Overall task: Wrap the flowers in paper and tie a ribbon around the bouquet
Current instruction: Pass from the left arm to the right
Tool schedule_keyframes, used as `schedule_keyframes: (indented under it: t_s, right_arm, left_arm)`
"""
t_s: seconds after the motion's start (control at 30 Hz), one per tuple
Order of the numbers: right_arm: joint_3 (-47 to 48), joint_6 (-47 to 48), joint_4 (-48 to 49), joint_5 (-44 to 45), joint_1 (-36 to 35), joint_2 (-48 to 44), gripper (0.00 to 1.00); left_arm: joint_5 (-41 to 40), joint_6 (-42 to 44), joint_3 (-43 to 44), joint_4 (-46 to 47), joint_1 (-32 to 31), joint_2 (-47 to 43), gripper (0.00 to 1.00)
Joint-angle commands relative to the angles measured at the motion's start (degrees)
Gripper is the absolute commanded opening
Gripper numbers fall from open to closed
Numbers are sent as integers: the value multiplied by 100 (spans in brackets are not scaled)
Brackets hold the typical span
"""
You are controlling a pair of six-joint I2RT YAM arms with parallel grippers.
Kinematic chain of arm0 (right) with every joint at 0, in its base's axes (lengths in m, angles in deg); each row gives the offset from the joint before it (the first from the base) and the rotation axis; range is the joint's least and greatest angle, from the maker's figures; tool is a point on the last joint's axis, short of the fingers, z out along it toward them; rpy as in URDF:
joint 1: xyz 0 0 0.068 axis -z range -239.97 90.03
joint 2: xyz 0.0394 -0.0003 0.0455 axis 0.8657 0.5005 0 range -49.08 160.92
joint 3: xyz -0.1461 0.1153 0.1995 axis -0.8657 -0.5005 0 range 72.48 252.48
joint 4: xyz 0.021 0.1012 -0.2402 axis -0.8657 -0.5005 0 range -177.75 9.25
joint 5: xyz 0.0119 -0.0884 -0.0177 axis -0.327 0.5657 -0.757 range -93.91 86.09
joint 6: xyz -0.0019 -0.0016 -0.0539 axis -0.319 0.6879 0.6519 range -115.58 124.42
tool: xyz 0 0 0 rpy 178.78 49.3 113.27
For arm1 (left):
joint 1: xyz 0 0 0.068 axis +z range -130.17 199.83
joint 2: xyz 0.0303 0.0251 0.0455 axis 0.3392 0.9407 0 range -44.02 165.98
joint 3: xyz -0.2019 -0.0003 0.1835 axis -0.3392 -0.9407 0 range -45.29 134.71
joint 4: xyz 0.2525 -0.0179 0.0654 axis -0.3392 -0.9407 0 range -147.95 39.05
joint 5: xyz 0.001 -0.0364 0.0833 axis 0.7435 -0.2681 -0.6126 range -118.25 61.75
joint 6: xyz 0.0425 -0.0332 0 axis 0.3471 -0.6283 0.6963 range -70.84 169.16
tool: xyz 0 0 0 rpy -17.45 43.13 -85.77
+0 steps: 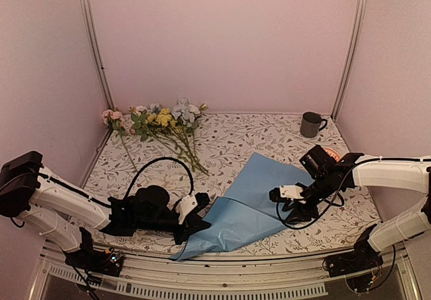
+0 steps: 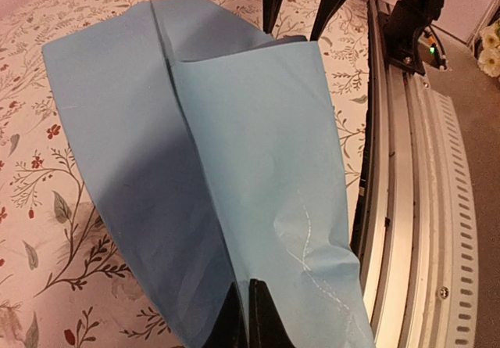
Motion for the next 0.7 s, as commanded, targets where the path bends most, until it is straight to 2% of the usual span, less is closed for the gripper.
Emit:
schedule_keyframes:
  t_s: [0.0,0.1,0.4,0.47,0.67]
  right_arm:
    - [159,118,-86,-496,30,-21,47]
    - [128,95,136,-374,21,39,44]
    - [127,243,135,-835,-109,429,42]
    - [139,242,160,-887,-142,509,35]
    - [311,358,-65,-1150,-188,642,0]
  left_arm:
    - [21,39,-61,135,-2,-38,0]
    - [67,35,-96,257,-1,-58,0]
    - [190,-59,-67,437,-18,32,0]
    - [176,-62,-72,429,-18,3,0]
    - [163,-57,-120,388,-19,-125,0]
